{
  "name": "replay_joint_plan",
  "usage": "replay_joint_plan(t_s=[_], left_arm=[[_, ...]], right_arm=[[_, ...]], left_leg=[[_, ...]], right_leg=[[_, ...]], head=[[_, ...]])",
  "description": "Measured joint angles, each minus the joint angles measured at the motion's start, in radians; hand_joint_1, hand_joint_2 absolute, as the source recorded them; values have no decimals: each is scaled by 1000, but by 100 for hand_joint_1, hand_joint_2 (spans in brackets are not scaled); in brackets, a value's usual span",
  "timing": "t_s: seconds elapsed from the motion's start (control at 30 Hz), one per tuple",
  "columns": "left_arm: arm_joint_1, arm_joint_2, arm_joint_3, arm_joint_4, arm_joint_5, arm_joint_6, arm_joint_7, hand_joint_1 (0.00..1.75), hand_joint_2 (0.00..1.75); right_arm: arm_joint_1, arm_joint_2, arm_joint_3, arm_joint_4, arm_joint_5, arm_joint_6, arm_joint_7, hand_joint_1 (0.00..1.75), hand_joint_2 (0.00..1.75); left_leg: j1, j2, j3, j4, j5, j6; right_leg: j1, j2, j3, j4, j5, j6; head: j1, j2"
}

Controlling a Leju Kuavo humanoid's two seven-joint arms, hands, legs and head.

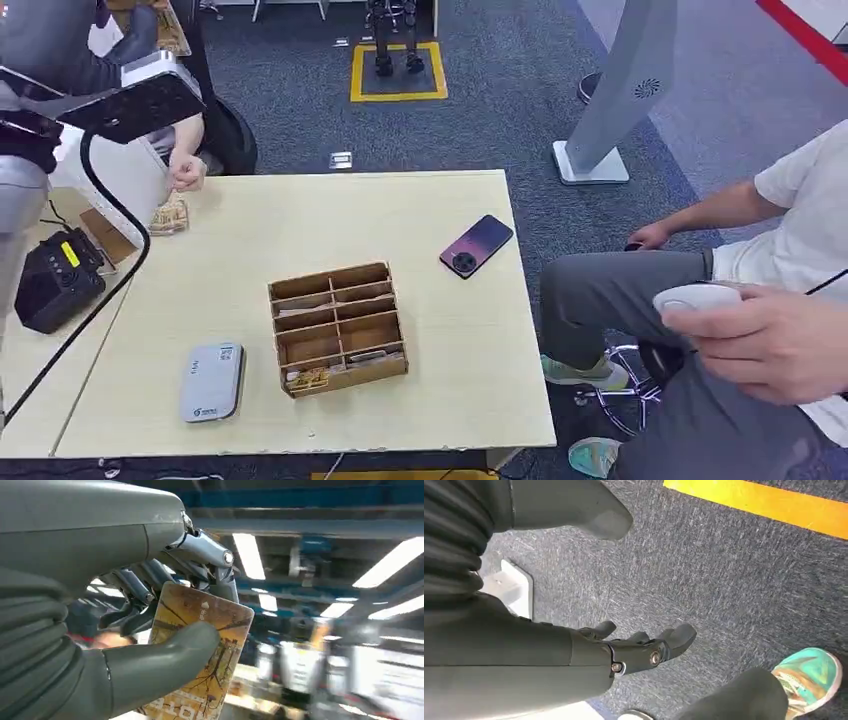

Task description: Pass the card to the sensor for recognition and then transmit it.

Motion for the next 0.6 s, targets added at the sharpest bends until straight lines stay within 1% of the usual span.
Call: replay_joint_plan(t_s=[0.1,0.2,0.37,0.43,0.6], left_arm=[[3,-23,0,86,-70,31,33,175,175],[-6,-62,-2,237,-140,63,66,175,175],[-18,-116,-2,445,-171,110,82,175,175],[-23,-131,-2,507,-184,125,89,175,175],[-41,-157,-2,613,-209,142,99,175,175]], right_arm=[[-3,2,10,0,8,1,-1,0,175],[-10,4,22,-1,28,2,0,0,175],[-17,7,37,-2,55,2,3,0,175],[-20,7,40,-2,63,1,4,0,175],[-22,8,40,-2,73,0,8,0,175]], left_leg=[[0,0,0,0,1,0],[0,0,0,0,1,0],[0,1,0,0,1,0],[0,1,0,0,1,0],[0,1,-1,0,1,0]], right_leg=[[0,0,0,0,0,0],[0,0,0,0,1,1],[0,1,0,0,1,1],[0,1,0,0,1,1],[0,1,0,0,1,1]], head=[[0,0],[0,0],[0,0],[0,0],[0,0]])
